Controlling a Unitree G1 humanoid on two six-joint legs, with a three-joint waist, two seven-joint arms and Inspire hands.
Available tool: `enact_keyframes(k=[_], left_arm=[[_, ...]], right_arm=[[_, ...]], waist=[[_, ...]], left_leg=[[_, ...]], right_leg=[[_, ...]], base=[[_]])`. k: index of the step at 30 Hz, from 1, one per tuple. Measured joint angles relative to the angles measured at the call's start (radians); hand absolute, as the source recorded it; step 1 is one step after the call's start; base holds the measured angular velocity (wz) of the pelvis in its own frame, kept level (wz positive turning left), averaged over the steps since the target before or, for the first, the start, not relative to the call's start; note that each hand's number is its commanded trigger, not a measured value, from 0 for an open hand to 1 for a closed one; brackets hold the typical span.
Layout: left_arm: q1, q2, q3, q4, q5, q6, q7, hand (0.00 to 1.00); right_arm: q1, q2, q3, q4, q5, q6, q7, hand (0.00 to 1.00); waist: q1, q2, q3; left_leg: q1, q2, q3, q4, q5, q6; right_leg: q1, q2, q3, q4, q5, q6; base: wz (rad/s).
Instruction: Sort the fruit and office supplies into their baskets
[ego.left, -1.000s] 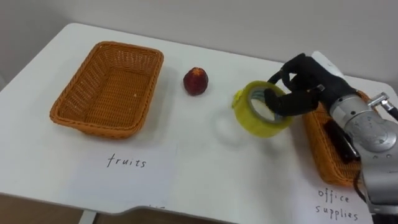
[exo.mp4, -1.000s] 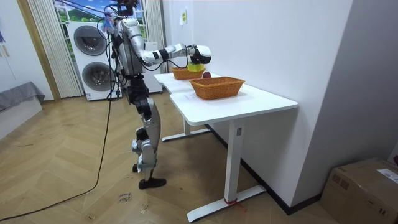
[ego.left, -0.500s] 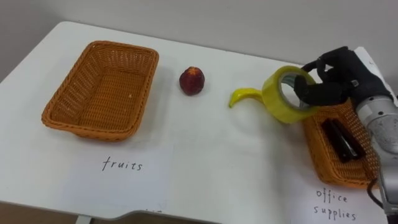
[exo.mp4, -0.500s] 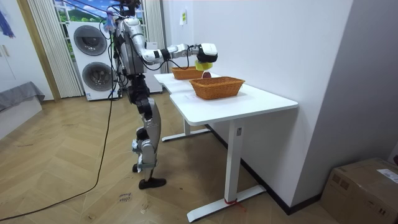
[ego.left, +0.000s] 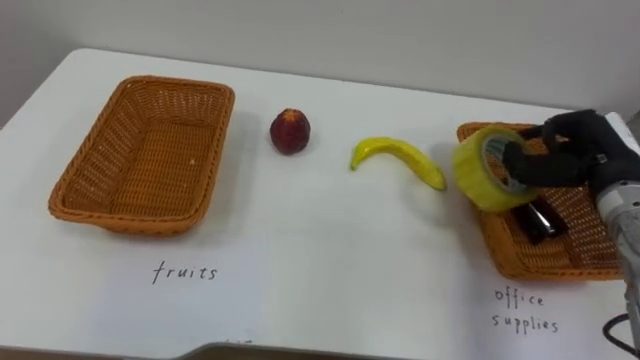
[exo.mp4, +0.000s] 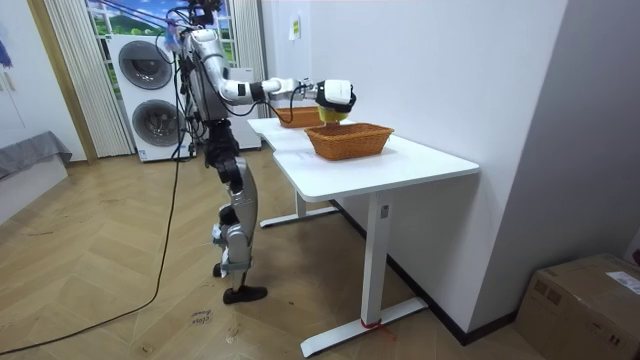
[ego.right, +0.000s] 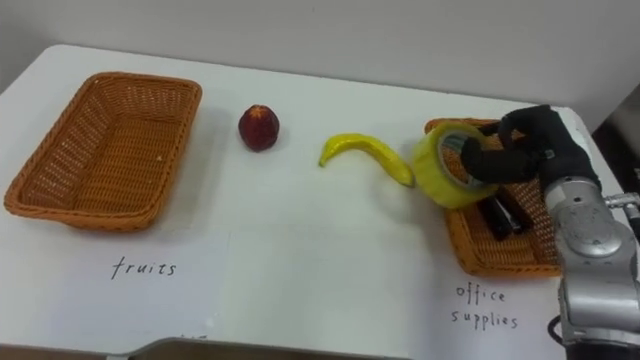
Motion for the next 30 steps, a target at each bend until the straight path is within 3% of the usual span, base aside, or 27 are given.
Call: enact_keyframes(k=[5,9,20,30], left_arm=[[0.011,0.006,-0.001,-0.005,0.0,0.0,0.001,0.0],[0.012,0.011,-0.001,-0.004,-0.001,0.0,0.007,0.0],[0.025,0.02,-0.001,-0.002,-0.008,-0.006,0.035,0.0],[0.026,0.02,-0.001,-0.004,0.0,-0.002,0.05,0.0]], right_arm=[[0.0,-0.024,0.0,0.028,0.011,0.0,-0.021,1.0],[0.0,-0.024,0.0,0.039,0.014,0.0,-0.04,1.0],[0.07,-0.025,-0.003,0.039,0.033,-0.006,-0.094,1.0],[0.075,-0.037,-0.003,0.072,0.032,-0.005,-0.099,1.0]], waist=[[-0.005,-0.017,-0.0067],[-0.012,-0.023,-0.0046],[-0.022,-0.017,0.0011],[-0.023,-0.013,-0.0004]], left_leg=[[0.001,-0.001,0.003,0.003,0.0,0.0],[0.003,-0.001,0.009,0.002,0.0,0.0],[0.015,0.0,0.021,-0.007,-0.001,0.001],[0.014,0.001,0.029,-0.014,0.0,0.001]], right_leg=[[0.0,0.001,0.012,0.0,0.0,0.0],[-0.001,0.002,0.014,0.0,0.0,0.0],[-0.002,0.005,0.031,0.0,0.0,0.001],[-0.011,0.006,0.04,0.002,0.0,0.001]], base=[[-0.01],[-0.04],[-0.03],[-0.02]])
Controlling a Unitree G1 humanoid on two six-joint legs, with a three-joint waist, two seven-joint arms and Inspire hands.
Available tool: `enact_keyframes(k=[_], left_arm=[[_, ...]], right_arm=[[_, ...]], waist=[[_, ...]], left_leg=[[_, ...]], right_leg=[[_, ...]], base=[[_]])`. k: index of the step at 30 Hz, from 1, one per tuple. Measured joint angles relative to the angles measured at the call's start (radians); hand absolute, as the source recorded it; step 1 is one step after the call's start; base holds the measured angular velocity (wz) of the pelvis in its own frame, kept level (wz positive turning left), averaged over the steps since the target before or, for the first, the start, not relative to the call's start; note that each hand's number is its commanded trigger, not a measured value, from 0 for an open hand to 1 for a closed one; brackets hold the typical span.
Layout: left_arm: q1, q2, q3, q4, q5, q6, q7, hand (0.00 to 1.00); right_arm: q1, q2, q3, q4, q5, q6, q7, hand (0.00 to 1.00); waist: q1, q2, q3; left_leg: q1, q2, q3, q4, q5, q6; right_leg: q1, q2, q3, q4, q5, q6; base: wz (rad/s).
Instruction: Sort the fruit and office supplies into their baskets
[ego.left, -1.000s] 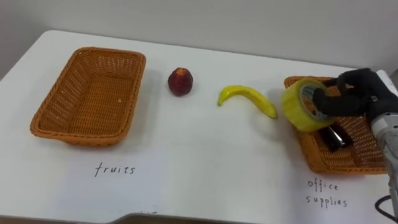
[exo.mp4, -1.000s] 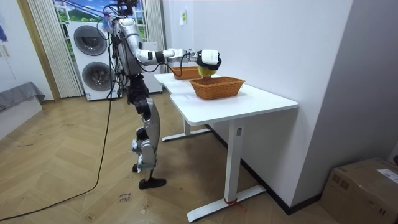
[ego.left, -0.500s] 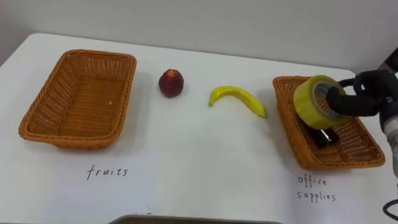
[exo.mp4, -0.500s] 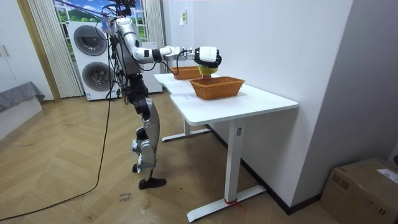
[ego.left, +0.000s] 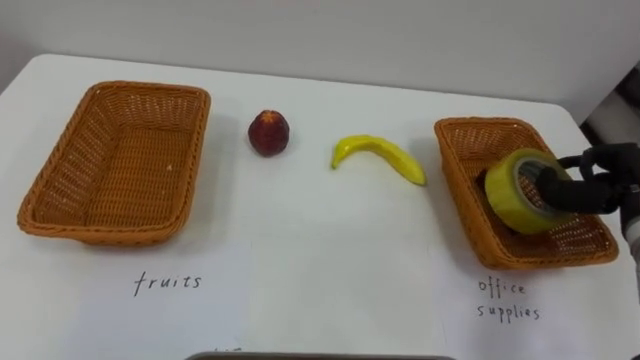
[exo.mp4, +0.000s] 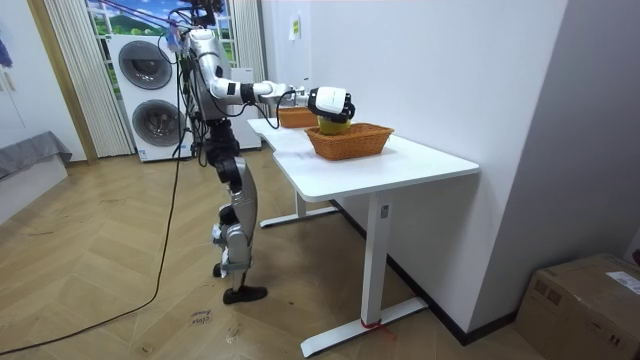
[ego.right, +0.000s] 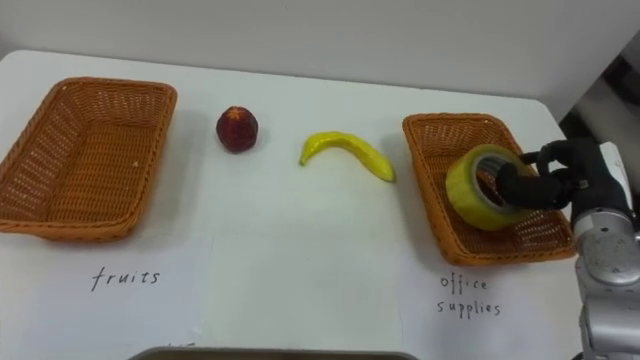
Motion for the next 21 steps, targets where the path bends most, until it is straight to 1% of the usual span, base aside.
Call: enact_keyframes(k=[13,14,15,16,17,18,19,20,21], left_arm=[[0.001,0.0,0.0,0.001,-0.001,0.002,0.0,0.0],[0.001,0.0,0.0,0.001,-0.001,0.002,0.0,0.0],[0.002,0.0,0.0,0.001,0.0,0.002,0.0,0.0],[0.003,0.0,0.0,0.001,0.0,0.002,0.0,0.0],[0.003,0.0,0.0,0.001,0.0,0.002,0.0,0.0],[0.004,0.0,0.0,0.001,0.0,0.002,0.0,0.0],[0.004,0.0,0.0,0.001,0.0,0.002,0.0,0.0],[0.004,0.0,0.0,0.0,-0.001,0.002,0.0,0.0],[0.004,0.0,0.0,0.0,0.0,0.002,0.0,0.0]], right_arm=[[0.0,-0.001,0.0,0.0,0.006,0.0,0.0,1.0],[0.0,-0.001,0.0,0.0,0.008,0.0,0.0,0.94],[0.0,-0.001,0.0,0.0,0.008,0.0,0.0,0.92],[0.0,-0.001,0.0,0.0,0.008,0.0,0.0,0.84],[0.0,-0.001,0.0,0.0,0.008,0.0,0.0,0.67],[0.0,-0.001,0.0,0.0,0.008,0.0,0.0,0.53],[0.0,-0.001,0.0,0.0,0.008,0.0,0.0,0.32],[0.0,-0.001,0.0,0.0,0.009,0.0,0.0,0.0],[0.0,-0.001,0.0,0.0,0.009,0.0,0.0,0.0]], waist=[[0.004,-0.004,0.0],[0.004,-0.005,0.0004],[0.004,-0.005,0.0006],[0.004,-0.005,0.0006],[0.004,-0.005,0.0007],[0.004,-0.005,0.0009],[0.004,-0.005,0.0009],[0.005,-0.005,0.0011],[0.005,-0.004,0.0011]], left_leg=[[0.0,0.0,0.0,0.0,0.0,0.0],[0.0,0.0,0.0,0.0,0.0,0.0],[0.0,0.0,0.0,-0.001,0.0,0.0],[0.0,0.0,0.0,-0.001,0.0,0.0],[0.0,0.0,0.0,-0.001,0.0,0.0],[0.0,0.0,0.0,-0.001,0.0,0.0],[0.0,0.0,0.0,-0.001,0.0,0.0],[0.0,0.0,0.0,-0.001,0.0,0.0],[0.0,0.0,0.0,-0.001,0.0,0.0]], right_leg=[[0.001,0.0,0.002,0.001,0.0,0.0],[0.001,0.0,0.002,0.001,0.0,0.0],[0.001,0.0,0.002,0.001,0.0,0.0],[0.001,0.0,0.001,0.001,0.0,0.0],[0.001,0.0,0.001,0.0,0.0,0.0],[0.001,0.0,0.001,0.0,0.0,0.0],[0.001,0.0,0.001,0.0,0.0,0.0],[0.001,0.0,0.001,0.0,0.0,0.0],[0.001,0.0,0.001,0.0,0.0,0.0]], base=[[0.0],[0.0],[0.0],[0.0],[0.0],[0.0],[0.0],[0.0],[0.0]])
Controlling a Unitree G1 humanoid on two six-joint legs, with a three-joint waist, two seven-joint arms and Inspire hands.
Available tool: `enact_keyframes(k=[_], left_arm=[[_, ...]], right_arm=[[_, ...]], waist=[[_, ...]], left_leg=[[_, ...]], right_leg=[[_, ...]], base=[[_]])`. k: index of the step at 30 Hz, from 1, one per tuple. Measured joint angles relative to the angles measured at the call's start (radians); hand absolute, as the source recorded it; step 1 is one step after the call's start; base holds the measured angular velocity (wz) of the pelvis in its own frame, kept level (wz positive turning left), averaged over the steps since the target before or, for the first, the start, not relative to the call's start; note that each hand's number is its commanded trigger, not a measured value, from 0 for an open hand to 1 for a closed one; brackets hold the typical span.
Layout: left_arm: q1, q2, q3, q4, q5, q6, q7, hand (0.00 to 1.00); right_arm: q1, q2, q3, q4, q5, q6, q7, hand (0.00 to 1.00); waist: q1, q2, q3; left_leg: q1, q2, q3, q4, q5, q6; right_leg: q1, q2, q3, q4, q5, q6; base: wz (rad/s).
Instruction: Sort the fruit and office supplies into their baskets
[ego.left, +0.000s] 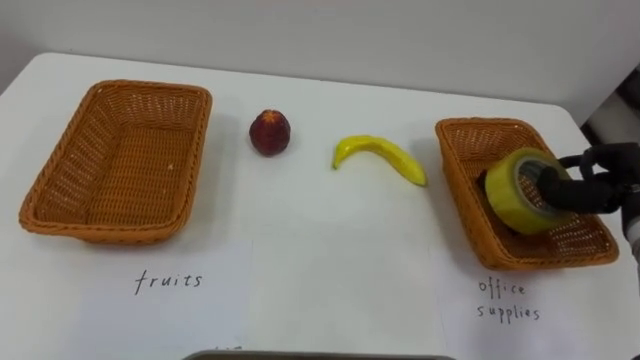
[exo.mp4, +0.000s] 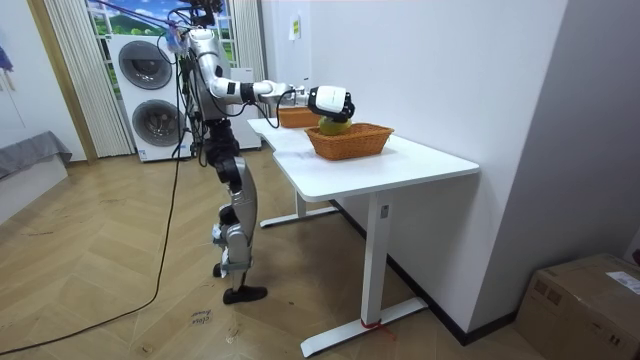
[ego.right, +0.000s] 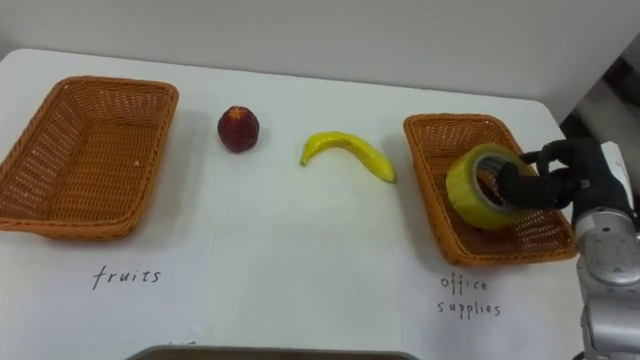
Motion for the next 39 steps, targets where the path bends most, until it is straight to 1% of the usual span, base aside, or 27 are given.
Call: enact_keyframes(k=[7,22,39], left_arm=[[-0.001,0.0,0.0,-0.001,0.0,0.0,0.0,0.0],[0.0,0.0,0.0,-0.001,0.0,0.0,0.0,0.0],[-0.006,0.0,0.0,0.002,-0.001,-0.001,0.002,0.0]], right_arm=[[-0.002,-0.002,0.0,0.0,0.027,-0.001,-0.02,0.0],[-0.003,-0.002,0.0,0.0,0.034,-0.001,-0.022,0.0],[-0.003,-0.002,-0.001,-0.026,0.048,-0.001,-0.022,0.0]], waist=[[0.0,0.0,-0.0004],[0.0,0.001,-0.0001],[0.0,0.009,-0.0008]], left_leg=[[0.001,0.0,0.002,0.0,0.0,0.0],[0.001,0.0,0.006,-0.001,0.0,0.0],[0.002,0.001,0.007,-0.002,0.0,0.0]], right_leg=[[-0.001,0.0,0.0,0.0,0.0,0.0],[-0.002,0.0,0.0,0.0,0.0,0.0],[-0.002,0.001,0.002,0.002,0.0,0.0]], base=[[0.0],[0.0],[0.0]])
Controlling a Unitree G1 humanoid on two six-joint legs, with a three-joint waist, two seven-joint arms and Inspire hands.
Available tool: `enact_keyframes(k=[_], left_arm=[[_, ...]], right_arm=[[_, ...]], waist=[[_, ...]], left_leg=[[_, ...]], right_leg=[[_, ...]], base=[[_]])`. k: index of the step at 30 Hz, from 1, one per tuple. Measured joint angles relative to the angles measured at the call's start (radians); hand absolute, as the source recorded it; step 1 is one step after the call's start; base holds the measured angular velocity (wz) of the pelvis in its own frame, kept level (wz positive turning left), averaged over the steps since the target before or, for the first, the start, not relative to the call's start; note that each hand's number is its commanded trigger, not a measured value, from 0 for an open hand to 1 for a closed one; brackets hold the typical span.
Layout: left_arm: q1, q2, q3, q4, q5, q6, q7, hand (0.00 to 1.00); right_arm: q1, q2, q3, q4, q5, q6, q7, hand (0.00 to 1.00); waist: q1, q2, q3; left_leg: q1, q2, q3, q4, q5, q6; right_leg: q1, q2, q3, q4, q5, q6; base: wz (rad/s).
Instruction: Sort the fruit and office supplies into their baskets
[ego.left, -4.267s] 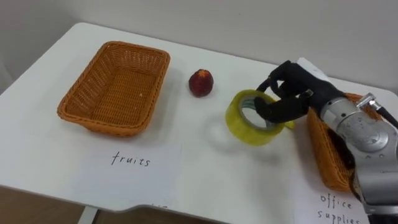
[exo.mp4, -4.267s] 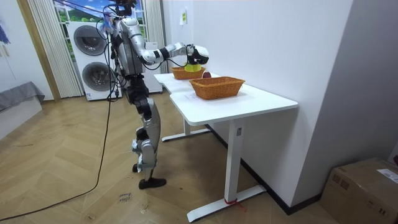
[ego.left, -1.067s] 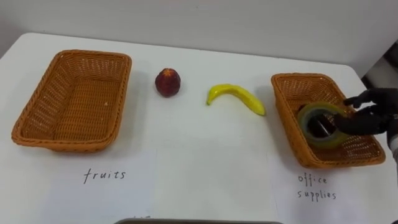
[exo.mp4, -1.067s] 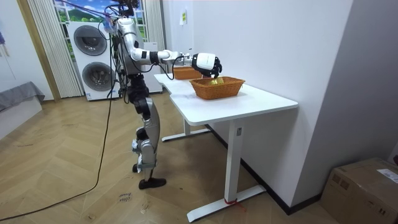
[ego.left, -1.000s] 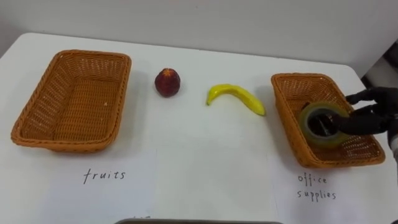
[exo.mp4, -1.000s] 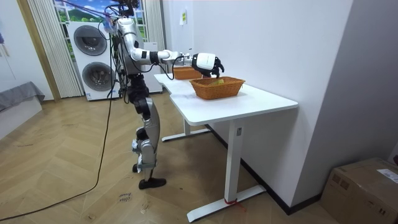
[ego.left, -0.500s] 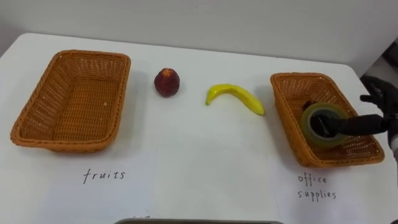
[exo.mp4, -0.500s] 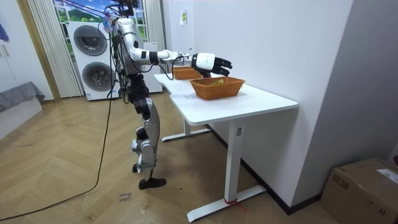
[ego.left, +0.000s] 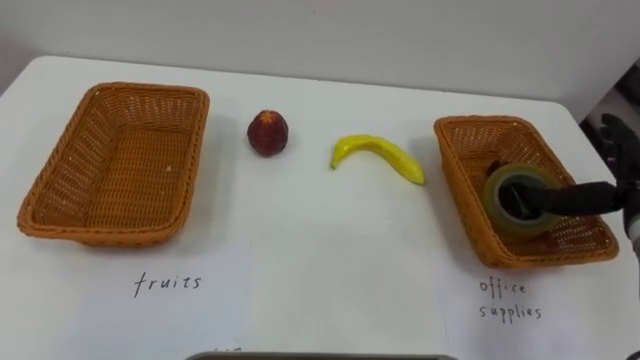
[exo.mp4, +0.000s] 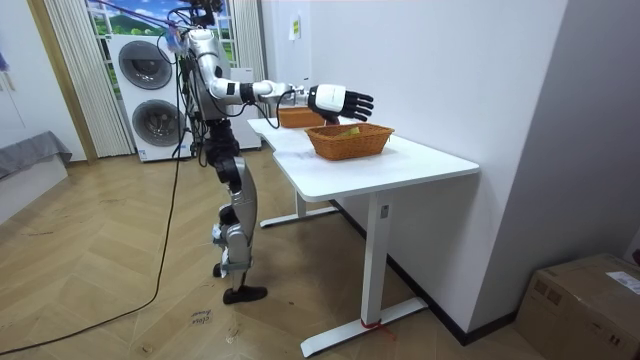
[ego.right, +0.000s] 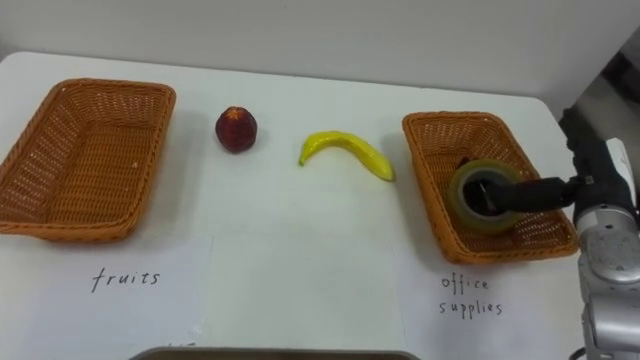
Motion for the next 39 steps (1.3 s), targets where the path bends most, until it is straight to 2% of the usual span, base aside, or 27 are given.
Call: enact_keyframes(k=[5,11,14,17,20,22,26,32,37,39], left_arm=[[0.001,0.0,-0.003,0.006,0.0,-0.002,0.0,0.0],[-0.003,-0.001,-0.002,-0.004,0.0,-0.002,-0.001,0.0],[0.001,-0.002,-0.001,-0.018,0.001,-0.002,-0.001,0.0],[-0.005,-0.002,-0.001,-0.007,0.001,-0.008,0.0,0.0],[-0.006,-0.002,-0.002,0.011,0.001,-0.01,0.0,0.0],[-0.004,-0.005,-0.002,0.017,0.001,-0.009,0.0,0.0],[0.002,-0.012,-0.002,0.017,0.001,-0.009,0.002,0.0],[0.005,-0.011,-0.004,0.015,0.002,-0.009,0.03,0.0],[0.001,-0.014,-0.004,0.017,0.019,-0.009,0.037,0.0],[-0.006,-0.015,-0.005,0.017,0.023,-0.009,0.037,0.0]], right_arm=[[-0.001,0.0,0.0,-0.022,0.031,-0.022,0.0,0.0],[-0.001,0.0,-0.007,-0.056,0.057,-0.021,-0.004,0.0],[-0.001,0.0,-0.021,-0.162,0.025,-0.021,-0.037,0.0],[-0.018,-0.003,-0.031,-0.242,0.009,-0.032,-0.078,0.0],[-0.044,-0.005,-0.033,-0.251,0.01,-0.052,-0.128,0.0],[-0.051,-0.005,-0.033,-0.253,0.01,-0.054,-0.146,0.0],[-0.057,-0.006,-0.033,-0.257,0.014,-0.055,-0.167,0.0],[-0.064,-0.006,-0.032,-0.289,0.062,-0.057,-0.22,0.0],[-0.067,-0.006,-0.032,-0.315,0.06,-0.061,-0.243,0.0],[-0.068,-0.006,-0.031,-0.336,0.06,-0.062,-0.249,0.0]], waist=[[-0.001,0.0,0.0008],[-0.002,0.002,0.0027],[-0.001,0.007,0.0051],[-0.001,0.006,0.0038],[-0.001,0.004,0.0025],[0.0,0.002,0.0015],[0.003,0.009,0.0058],[0.008,0.018,0.0029],[0.025,0.018,0.0036],[0.03,0.021,0.0062]], left_leg=[[0.001,0.0,0.001,0.001,0.0,0.0],[0.0,0.0,0.001,0.001,0.0,0.0],[0.0,0.0,0.003,0.001,0.0,0.0],[0.001,0.0,0.002,0.002,0.0,0.0],[0.001,0.0,0.002,0.004,0.0,0.0],[0.001,0.001,0.0,0.003,0.0,0.0],[0.0,0.0,-0.011,0.003,-0.001,0.001],[0.0,-0.001,-0.012,0.004,0.0,0.0],[0.001,-0.001,-0.012,0.004,0.0,0.0],[0.001,-0.001,-0.016,0.004,0.0,0.0]], right_leg=[[0.001,0.0,0.001,-0.001,0.0,0.0],[-0.002,0.001,0.003,-0.004,0.0,0.001],[-0.004,0.002,0.008,-0.003,0.0,0.001],[-0.001,0.002,0.006,-0.003,0.0,0.0],[0.001,0.002,0.005,-0.001,0.0,0.0],[0.002,0.001,0.002,0.001,0.0,0.0],[0.004,0.0,-0.003,0.006,0.001,0.0],[0.007,-0.001,-0.005,0.0,0.001,0.0],[0.008,-0.001,-0.007,-0.001,0.001,0.0],[0.012,-0.002,-0.013,-0.003,0.001,0.0]], base=[[0.0],[-0.01],[-0.01],[0.0],[0.0],[0.04],[0.03],[0.01],[0.0],[0.07]])
